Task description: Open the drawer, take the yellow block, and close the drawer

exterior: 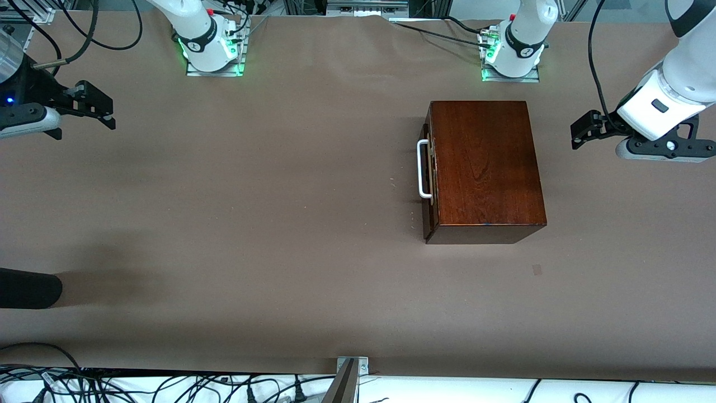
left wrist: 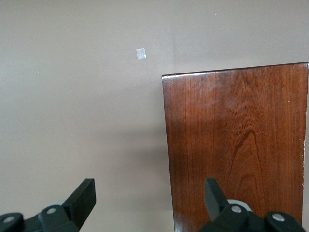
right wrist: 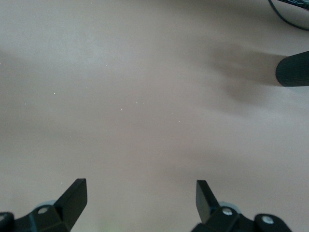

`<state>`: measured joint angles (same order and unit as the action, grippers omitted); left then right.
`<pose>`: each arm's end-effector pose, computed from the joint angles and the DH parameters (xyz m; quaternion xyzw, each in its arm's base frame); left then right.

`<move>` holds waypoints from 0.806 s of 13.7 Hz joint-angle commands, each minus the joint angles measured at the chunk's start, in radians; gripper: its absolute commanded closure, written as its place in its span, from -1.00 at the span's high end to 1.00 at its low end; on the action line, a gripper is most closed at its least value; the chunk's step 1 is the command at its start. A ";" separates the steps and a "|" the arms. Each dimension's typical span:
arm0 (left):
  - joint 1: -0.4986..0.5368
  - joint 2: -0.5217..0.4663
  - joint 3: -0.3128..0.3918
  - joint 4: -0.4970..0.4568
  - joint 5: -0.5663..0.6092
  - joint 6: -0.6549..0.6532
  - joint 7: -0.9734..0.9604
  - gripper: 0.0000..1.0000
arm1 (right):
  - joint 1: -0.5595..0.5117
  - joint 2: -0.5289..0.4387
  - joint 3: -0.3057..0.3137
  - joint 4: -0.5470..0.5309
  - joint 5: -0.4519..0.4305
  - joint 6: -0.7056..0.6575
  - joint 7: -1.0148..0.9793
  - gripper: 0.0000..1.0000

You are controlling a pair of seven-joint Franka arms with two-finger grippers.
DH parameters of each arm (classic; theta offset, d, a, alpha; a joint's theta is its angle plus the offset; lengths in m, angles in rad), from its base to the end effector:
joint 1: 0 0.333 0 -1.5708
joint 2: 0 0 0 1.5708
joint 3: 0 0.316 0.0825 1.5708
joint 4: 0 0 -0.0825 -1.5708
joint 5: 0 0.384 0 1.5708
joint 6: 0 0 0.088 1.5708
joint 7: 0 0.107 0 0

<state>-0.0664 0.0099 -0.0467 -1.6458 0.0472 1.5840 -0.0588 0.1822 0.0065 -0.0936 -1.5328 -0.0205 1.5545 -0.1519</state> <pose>0.5524 -0.0576 0.5849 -0.9987 0.0283 0.0337 0.0263 0.5534 0.0471 0.6374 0.9927 0.1197 0.0073 0.0108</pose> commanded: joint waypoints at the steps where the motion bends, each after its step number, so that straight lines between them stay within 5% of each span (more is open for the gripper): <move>1: -0.003 0.013 -0.001 0.029 -0.009 -0.013 0.016 1.00 | -0.006 0.004 0.005 0.016 0.002 -0.019 0.006 1.00; 11: -0.004 0.019 -0.001 0.029 -0.009 -0.015 0.013 1.00 | -0.006 0.003 0.005 0.016 0.002 -0.031 0.006 1.00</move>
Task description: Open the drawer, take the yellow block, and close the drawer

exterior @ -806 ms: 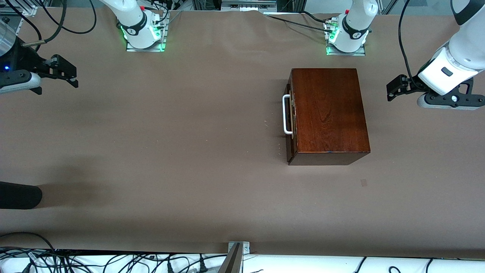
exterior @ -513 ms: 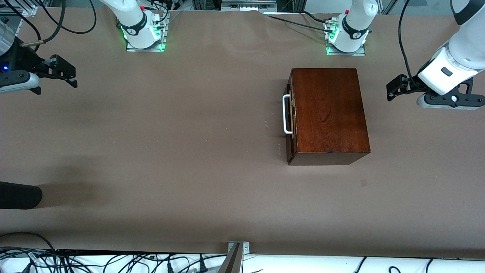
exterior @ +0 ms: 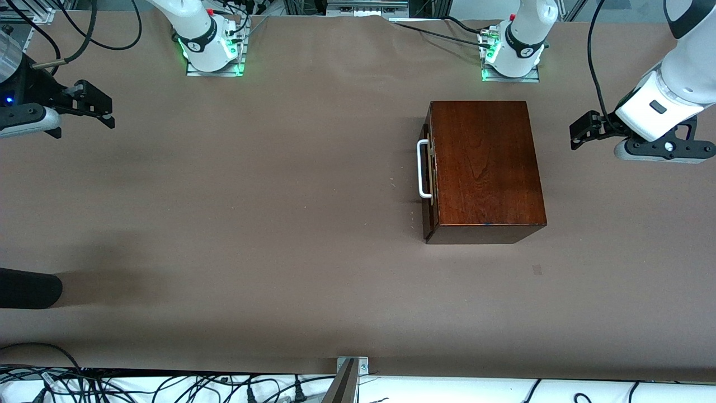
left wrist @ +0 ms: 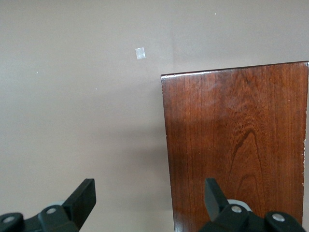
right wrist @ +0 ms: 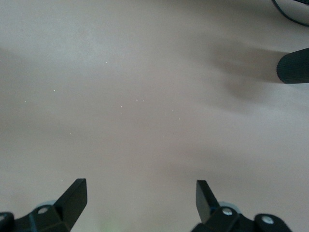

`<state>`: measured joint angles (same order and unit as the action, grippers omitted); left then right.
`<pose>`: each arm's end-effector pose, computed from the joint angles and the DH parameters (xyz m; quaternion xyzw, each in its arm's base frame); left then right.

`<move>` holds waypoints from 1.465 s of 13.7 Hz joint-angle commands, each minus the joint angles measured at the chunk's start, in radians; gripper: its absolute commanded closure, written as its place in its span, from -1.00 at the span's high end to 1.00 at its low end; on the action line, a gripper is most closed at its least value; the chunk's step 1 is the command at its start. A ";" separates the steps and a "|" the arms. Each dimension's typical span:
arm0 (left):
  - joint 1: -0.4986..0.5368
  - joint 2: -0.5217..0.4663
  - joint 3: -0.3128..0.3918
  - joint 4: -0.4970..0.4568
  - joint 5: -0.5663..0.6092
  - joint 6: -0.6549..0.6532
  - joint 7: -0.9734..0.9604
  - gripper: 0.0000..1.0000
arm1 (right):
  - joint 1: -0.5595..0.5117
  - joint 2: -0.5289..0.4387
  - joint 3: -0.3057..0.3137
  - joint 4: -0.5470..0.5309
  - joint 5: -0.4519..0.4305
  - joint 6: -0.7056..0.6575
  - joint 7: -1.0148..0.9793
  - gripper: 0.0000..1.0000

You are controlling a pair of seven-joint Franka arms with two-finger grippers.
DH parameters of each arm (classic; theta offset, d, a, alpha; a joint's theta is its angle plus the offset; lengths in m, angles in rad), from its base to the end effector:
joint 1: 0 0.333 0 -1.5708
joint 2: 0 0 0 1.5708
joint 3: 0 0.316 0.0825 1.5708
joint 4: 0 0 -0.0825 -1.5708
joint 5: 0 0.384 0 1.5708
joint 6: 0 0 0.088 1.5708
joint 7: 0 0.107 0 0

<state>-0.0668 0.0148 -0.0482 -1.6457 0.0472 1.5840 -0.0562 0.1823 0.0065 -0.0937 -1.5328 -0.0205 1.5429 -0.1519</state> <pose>0.5535 -0.0587 0.5822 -0.9985 0.0306 0.0361 0.0264 0.5521 0.0470 0.6364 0.9928 0.1197 0.0015 0.0106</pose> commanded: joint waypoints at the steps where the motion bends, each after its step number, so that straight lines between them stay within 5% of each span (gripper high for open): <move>1: -0.004 0.014 0.001 0.029 -0.009 -0.015 0.010 1.00 | -0.006 0.003 0.005 0.016 0.002 -0.020 0.008 1.00; 7: -0.031 0.039 -0.025 0.026 -0.020 -0.079 0.007 1.00 | -0.006 0.003 0.005 0.016 0.002 -0.021 0.006 1.00; 11: -0.042 0.089 -0.152 0.030 -0.024 -0.093 -0.014 1.00 | -0.006 0.003 0.005 0.016 0.002 -0.021 0.006 1.00; 17: -0.066 0.204 -0.372 0.035 -0.014 0.069 -0.385 1.00 | -0.006 0.003 0.005 0.016 0.002 -0.021 0.006 1.00; 20: -0.169 0.272 -0.378 0.035 0.014 0.200 -0.575 1.00 | -0.004 0.001 0.009 0.017 0.002 -0.020 0.008 1.00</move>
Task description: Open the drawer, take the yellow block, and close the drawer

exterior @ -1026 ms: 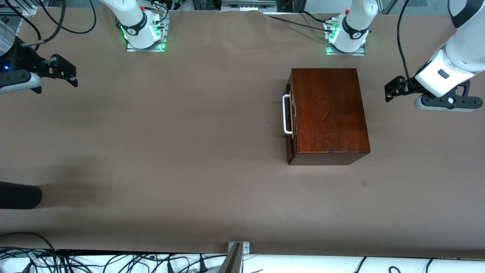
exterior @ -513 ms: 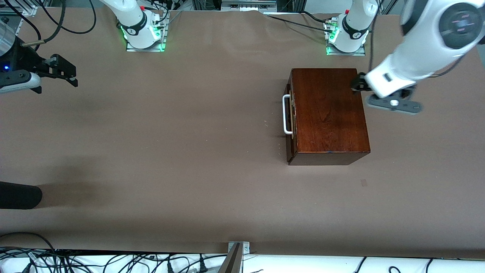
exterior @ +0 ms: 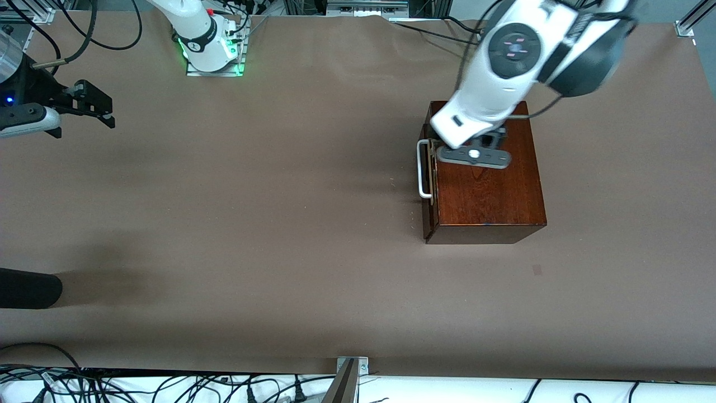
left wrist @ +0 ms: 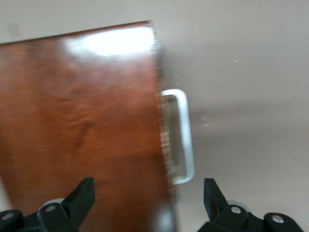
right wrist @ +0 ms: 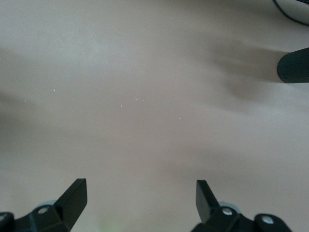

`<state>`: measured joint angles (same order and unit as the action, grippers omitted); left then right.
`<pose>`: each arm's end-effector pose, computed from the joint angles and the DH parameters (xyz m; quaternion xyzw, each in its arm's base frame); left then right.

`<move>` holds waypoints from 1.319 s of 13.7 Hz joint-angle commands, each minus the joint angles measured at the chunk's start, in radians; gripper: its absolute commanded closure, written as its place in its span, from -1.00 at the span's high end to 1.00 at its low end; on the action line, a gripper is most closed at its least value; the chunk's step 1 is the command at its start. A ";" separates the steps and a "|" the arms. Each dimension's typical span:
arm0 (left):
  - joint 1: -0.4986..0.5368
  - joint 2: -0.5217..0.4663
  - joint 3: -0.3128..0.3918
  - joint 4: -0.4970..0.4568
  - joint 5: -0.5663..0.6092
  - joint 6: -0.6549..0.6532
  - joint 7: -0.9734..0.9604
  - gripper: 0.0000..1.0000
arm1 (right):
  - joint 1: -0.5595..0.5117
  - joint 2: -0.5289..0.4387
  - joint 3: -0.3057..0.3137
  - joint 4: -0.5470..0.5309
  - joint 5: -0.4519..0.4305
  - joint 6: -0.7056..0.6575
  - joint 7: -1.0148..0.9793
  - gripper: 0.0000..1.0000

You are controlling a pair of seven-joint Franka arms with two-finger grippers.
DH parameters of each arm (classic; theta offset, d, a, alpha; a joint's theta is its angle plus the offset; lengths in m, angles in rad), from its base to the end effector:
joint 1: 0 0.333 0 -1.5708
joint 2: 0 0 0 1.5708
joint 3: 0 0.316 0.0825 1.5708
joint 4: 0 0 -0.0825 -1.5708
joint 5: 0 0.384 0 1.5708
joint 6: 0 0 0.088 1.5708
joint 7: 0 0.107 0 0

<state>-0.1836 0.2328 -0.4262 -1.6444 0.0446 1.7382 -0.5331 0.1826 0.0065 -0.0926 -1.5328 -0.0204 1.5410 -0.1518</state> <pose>0.5168 -0.3315 0.4776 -0.9971 0.0410 0.0638 0.0098 0.5519 0.0477 0.6362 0.9927 0.1203 0.0005 0.0105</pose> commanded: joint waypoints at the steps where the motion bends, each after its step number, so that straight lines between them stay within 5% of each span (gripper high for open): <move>1: -0.088 0.083 -0.002 0.032 0.067 0.066 -0.149 1.00 | -0.005 0.001 0.008 0.017 0.002 -0.018 0.008 1.00; 6: -0.223 0.192 0.000 0.020 0.248 0.080 -0.321 1.00 | -0.005 0.003 0.005 0.016 0.004 -0.019 0.008 1.00; 18: -0.231 0.267 0.000 -0.063 0.414 0.083 -0.379 1.00 | 0.000 0.001 0.011 0.017 0.004 -0.033 0.011 1.00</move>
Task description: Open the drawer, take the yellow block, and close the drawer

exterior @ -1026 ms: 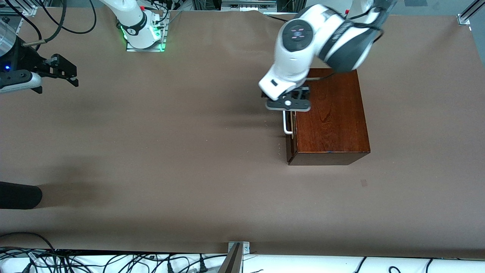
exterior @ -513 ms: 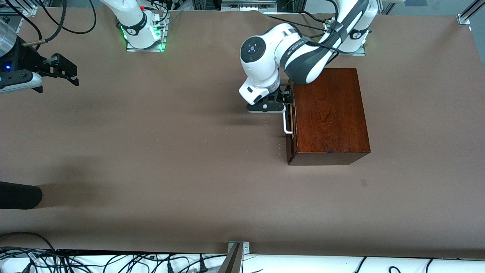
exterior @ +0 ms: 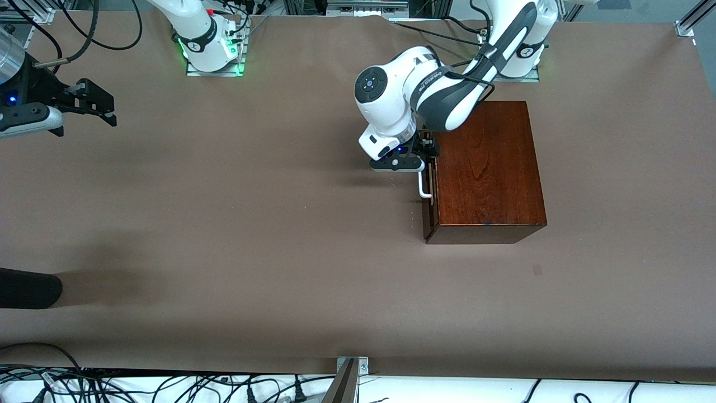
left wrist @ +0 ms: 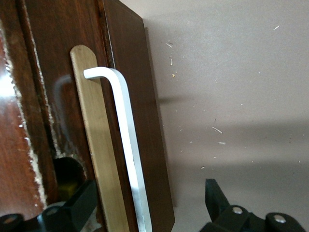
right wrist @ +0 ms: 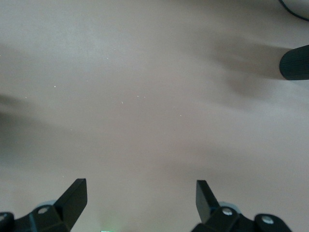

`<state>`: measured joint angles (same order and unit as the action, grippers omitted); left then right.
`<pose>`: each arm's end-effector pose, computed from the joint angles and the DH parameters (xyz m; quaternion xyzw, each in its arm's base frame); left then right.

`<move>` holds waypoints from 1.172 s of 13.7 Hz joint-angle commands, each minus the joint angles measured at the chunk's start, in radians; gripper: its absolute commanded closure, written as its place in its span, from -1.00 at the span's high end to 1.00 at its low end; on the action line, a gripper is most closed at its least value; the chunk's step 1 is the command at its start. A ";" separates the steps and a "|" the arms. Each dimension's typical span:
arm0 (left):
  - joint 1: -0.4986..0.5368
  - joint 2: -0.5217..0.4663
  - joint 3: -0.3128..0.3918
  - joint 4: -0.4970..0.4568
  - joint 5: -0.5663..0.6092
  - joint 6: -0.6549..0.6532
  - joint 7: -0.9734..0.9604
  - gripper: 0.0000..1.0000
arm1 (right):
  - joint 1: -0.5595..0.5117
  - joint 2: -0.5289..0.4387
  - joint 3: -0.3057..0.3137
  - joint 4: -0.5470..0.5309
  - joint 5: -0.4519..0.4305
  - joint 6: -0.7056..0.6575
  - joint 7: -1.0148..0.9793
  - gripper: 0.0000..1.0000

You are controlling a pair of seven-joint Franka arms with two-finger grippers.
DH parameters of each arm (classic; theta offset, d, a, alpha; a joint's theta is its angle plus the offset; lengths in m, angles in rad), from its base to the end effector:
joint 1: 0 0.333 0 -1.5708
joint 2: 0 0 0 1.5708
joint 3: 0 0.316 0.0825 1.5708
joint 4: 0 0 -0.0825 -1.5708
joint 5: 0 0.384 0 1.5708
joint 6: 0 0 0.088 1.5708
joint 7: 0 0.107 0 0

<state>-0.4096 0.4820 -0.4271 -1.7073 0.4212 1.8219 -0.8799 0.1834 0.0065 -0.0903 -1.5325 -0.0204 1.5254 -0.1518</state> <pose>0.4628 -0.4273 0.3112 -0.9820 0.0569 0.0294 0.1777 0.5501 0.0493 0.6350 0.9925 0.1217 -0.0071 0.0103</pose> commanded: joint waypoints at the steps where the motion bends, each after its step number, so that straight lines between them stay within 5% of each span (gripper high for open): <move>1: -0.014 0.024 0.001 0.003 0.037 0.002 -0.037 1.00 | 0.001 0.001 0.009 0.017 0.002 -0.017 0.011 1.00; 16: -0.061 0.096 0.001 0.043 0.034 0.206 -0.123 1.00 | 0.002 0.003 0.009 0.017 0.003 -0.005 0.009 1.00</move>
<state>-0.4542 0.5497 -0.4255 -1.7063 0.4316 1.9906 -0.9790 0.1853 0.0065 -0.0839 -1.5321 -0.0203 1.5260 -0.1518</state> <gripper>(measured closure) 0.000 0.000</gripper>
